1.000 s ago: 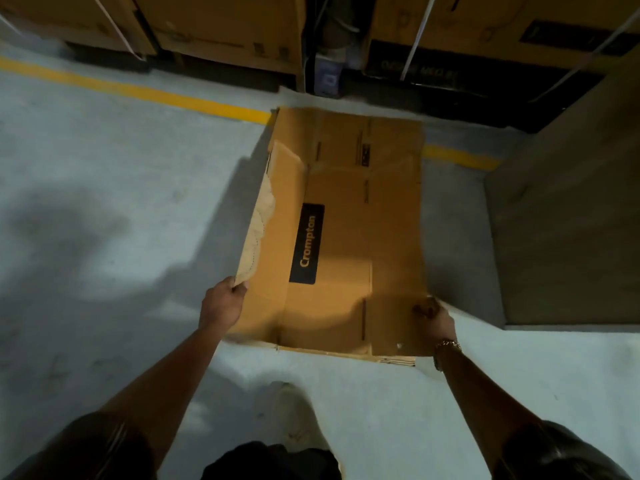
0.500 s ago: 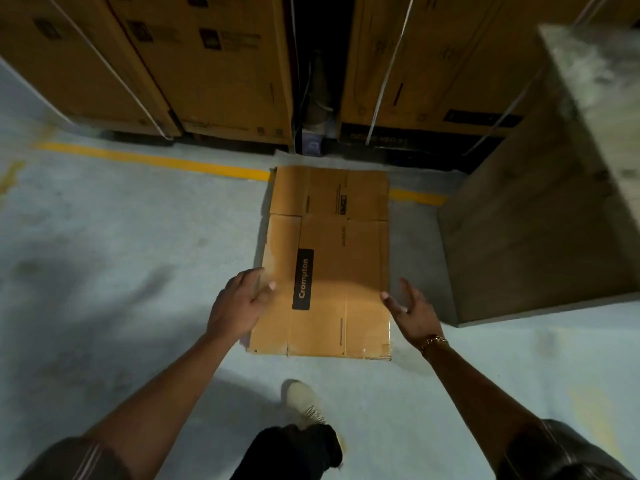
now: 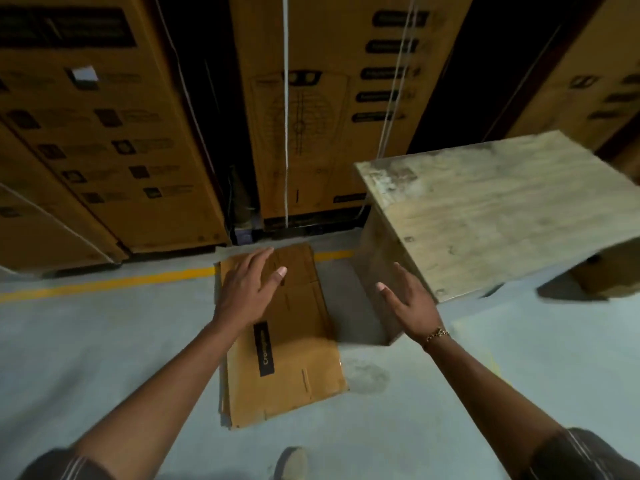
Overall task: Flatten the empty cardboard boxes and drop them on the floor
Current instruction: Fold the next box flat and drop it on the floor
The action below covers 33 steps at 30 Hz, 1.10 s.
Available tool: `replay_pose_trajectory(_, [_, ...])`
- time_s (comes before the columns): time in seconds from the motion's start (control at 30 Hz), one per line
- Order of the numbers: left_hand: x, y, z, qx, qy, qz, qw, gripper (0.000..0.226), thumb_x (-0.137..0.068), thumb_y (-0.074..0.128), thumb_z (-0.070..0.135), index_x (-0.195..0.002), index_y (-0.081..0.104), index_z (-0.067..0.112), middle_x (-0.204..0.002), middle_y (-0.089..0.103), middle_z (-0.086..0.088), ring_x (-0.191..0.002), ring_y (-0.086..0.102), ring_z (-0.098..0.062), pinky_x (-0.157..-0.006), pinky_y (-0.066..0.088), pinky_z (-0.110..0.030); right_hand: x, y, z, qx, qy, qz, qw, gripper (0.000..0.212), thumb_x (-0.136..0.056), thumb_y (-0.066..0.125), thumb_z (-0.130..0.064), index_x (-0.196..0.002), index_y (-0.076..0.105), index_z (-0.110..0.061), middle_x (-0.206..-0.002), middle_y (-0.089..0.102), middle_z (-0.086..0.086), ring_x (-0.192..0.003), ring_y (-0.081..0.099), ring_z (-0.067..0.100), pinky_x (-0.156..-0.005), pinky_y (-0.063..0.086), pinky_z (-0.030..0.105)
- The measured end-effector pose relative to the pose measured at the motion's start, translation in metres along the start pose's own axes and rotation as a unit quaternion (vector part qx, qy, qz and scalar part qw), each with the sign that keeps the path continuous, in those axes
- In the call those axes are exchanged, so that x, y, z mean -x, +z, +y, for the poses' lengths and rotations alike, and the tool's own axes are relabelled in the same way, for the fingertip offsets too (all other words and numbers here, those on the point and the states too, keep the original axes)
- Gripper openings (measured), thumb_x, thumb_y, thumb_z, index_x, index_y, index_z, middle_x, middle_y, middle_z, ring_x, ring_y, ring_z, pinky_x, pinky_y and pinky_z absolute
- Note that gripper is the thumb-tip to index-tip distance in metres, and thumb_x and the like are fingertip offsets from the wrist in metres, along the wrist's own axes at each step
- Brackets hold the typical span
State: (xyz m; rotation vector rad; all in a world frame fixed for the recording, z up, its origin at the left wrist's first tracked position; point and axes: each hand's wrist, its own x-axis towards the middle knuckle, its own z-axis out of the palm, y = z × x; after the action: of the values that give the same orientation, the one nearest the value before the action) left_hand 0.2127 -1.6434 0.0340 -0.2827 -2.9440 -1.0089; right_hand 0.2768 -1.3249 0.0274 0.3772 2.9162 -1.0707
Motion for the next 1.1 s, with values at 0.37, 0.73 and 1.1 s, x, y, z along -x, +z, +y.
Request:
replay_pose_trajectory(0.37, [-0.061, 0.045, 0.162, -0.002, 0.182, -0.053, 0.982, 0.059, -0.099, 0.039, 0.059, -0.150, 0.037, 0.029, -0.156, 0.034, 0.008, -0.143, 0.028, -0.013, -0.114, 0.025, -0.037, 0.002, -0.131, 0.052, 0.011, 0.026, 0.133, 0.991, 0.077, -0.090, 0.042, -0.070, -0.153, 0.025, -0.030, -0.158, 0.033, -0.003, -0.142, 0.034, 0.017, -0.112, 0.034, 0.041])
replay_pose_trajectory(0.73, [-0.119, 0.226, 0.379, 0.006, 0.261, -0.143, 0.955, 0.076, -0.087, 0.024, 0.073, -0.147, 0.040, 0.028, -0.152, 0.038, 0.008, -0.138, 0.033, -0.014, -0.110, 0.030, -0.036, 0.009, -0.286, 0.241, -0.028, 0.131, 0.183, 0.974, 0.080, -0.088, 0.042, -0.074, -0.153, 0.028, -0.030, -0.158, 0.032, -0.008, -0.143, 0.033, 0.013, -0.113, 0.033, 0.037])
replay_pose_trajectory(1.1, [-0.162, 0.387, 0.561, -0.001, 0.317, -0.207, 0.926, 0.058, -0.097, 0.038, 0.061, -0.146, 0.039, 0.031, -0.153, 0.037, 0.011, -0.140, 0.031, -0.011, -0.112, 0.029, -0.037, -0.027, -0.421, 0.404, -0.030, 0.196, 0.195, 0.961, 0.074, -0.090, 0.043, -0.068, -0.151, 0.032, -0.028, -0.156, 0.036, -0.006, -0.141, 0.036, 0.016, -0.113, 0.034, 0.037])
